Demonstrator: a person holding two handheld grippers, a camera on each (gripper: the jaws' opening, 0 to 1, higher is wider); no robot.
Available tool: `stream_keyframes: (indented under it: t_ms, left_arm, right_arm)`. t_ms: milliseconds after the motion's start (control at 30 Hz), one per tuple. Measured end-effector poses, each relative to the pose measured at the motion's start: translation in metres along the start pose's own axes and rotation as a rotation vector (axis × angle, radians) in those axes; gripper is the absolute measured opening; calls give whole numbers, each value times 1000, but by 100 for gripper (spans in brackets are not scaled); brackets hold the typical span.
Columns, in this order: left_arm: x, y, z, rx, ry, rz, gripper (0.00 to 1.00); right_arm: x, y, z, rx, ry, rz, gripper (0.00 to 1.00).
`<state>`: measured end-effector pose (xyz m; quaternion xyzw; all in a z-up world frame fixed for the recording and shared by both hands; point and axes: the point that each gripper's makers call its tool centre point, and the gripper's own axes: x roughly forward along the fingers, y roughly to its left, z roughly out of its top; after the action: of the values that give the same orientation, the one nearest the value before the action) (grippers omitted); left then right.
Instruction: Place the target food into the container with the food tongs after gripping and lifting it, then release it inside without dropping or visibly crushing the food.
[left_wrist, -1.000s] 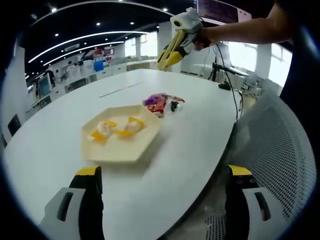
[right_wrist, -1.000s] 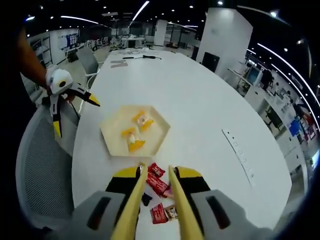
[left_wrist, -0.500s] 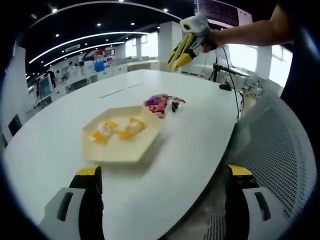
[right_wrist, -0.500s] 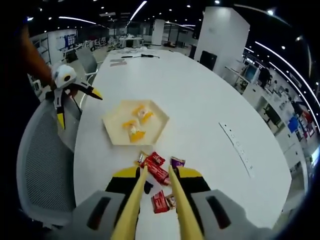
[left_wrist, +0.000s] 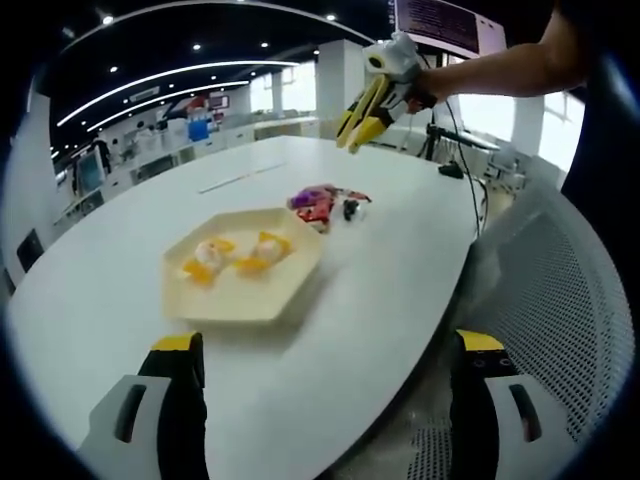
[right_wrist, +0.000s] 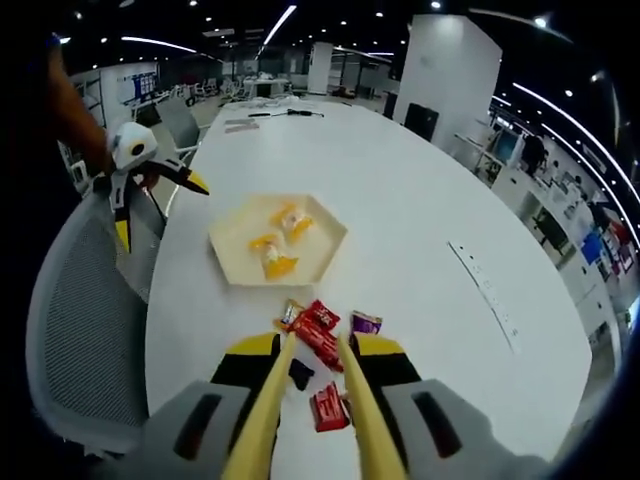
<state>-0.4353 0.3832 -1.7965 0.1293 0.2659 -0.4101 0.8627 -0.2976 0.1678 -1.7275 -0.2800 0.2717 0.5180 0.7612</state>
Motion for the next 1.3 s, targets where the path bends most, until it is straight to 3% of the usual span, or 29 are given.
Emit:
stream_keyframes:
  t_ms: [667, 1300]
  left_arm:
    - [0, 0, 3, -8, -12, 0, 99]
    - [0, -2, 2, -12, -6, -12, 99]
  right_arm:
    - [28, 15, -30, -42, 45, 70, 26]
    - [46, 19, -54, -46, 92, 93, 26]
